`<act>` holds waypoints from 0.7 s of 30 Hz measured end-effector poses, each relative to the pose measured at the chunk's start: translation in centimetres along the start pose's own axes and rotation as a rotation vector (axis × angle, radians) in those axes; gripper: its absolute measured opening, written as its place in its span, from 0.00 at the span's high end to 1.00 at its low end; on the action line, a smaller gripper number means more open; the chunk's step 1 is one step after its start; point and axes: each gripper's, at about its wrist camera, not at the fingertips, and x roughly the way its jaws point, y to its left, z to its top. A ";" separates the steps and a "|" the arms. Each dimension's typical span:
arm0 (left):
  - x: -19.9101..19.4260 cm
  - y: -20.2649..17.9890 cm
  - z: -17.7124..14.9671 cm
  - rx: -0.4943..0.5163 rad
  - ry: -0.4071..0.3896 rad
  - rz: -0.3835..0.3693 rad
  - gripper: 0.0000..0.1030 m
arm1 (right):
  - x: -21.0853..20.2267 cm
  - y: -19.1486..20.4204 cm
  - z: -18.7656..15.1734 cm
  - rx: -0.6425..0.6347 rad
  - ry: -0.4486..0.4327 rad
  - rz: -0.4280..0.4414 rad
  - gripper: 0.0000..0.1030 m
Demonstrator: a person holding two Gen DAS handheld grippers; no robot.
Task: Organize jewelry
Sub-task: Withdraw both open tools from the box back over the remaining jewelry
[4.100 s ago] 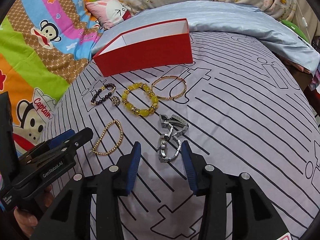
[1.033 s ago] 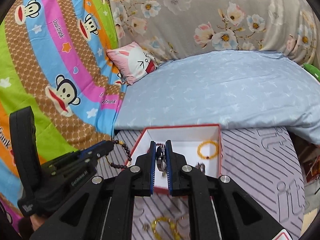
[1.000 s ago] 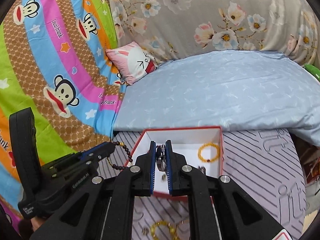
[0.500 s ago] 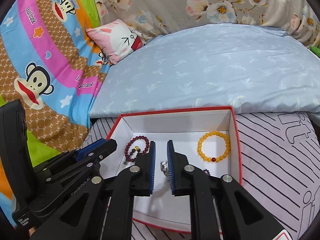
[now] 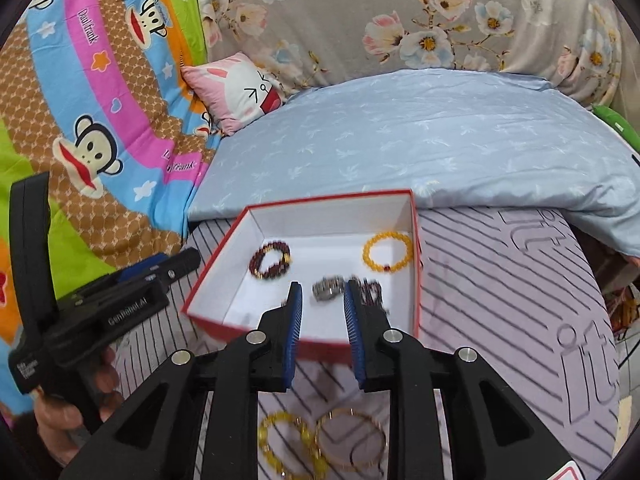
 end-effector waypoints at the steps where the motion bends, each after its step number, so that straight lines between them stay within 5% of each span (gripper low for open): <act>1: -0.5 -0.1 -0.6 0.001 0.003 -0.003 0.54 | -0.5 0.0 -0.7 0.003 0.007 0.002 0.78; 21: -5.6 -1.6 -13.4 0.012 0.163 -0.019 0.54 | -5.8 -0.4 -13.5 0.058 0.152 -0.013 0.78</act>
